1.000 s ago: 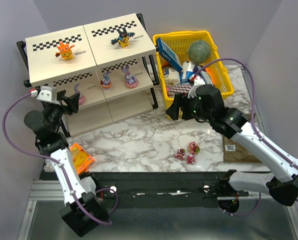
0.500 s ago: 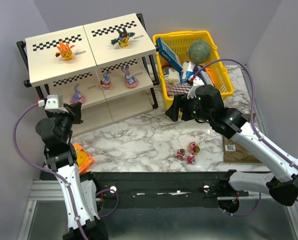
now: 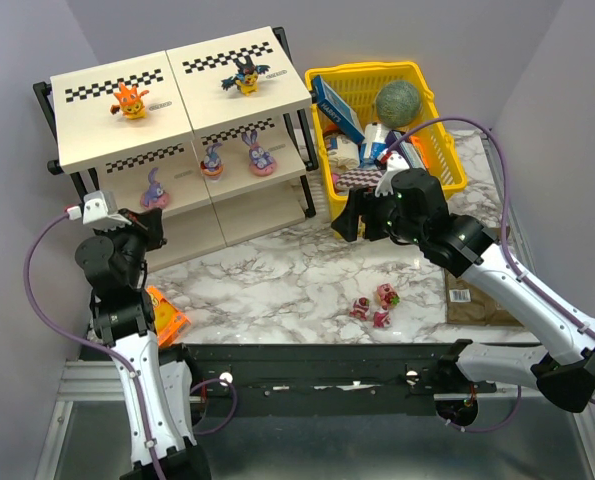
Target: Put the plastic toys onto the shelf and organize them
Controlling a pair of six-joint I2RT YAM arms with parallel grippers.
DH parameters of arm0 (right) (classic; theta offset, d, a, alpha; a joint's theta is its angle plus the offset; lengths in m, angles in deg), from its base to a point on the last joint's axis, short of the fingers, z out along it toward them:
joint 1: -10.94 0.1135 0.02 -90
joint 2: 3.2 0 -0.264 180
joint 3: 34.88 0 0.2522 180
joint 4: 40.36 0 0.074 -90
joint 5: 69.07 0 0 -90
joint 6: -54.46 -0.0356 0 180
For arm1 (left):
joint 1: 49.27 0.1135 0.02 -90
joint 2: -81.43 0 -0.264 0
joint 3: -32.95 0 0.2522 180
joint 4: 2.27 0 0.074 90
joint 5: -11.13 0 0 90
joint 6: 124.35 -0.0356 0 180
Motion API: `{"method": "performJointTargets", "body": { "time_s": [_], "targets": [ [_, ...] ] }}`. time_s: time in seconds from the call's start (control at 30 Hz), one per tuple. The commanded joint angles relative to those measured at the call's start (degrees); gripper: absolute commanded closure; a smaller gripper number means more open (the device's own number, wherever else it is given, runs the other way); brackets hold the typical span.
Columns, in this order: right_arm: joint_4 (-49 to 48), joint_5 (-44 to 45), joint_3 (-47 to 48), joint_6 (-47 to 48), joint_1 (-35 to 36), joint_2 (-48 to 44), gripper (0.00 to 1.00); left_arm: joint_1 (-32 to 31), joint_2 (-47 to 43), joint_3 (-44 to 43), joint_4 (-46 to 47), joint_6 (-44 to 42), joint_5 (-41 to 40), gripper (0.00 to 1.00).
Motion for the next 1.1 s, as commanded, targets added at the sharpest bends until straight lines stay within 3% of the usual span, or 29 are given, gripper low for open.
{"method": "performJointTargets", "body": {
  "time_s": [0.0,0.33,1.07],
  "targets": [
    [0.9,0.5,1.3,1.3,-0.5,-1.1,0.17,-0.9,1.6,2.9,5.3,4.7,-0.9,1.0],
    [0.8,0.7,1.0,1.0,-0.8,-0.8,0.17,-2.6,4.9,6.7,14.0,7.8,-2.7,1.0],
    [0.8,0.7,0.8,1.1,-2.2,-0.1,0.17,-2.6,8.8,6.4,16.4,6.3,-11.5,1.0]
  ]
}}
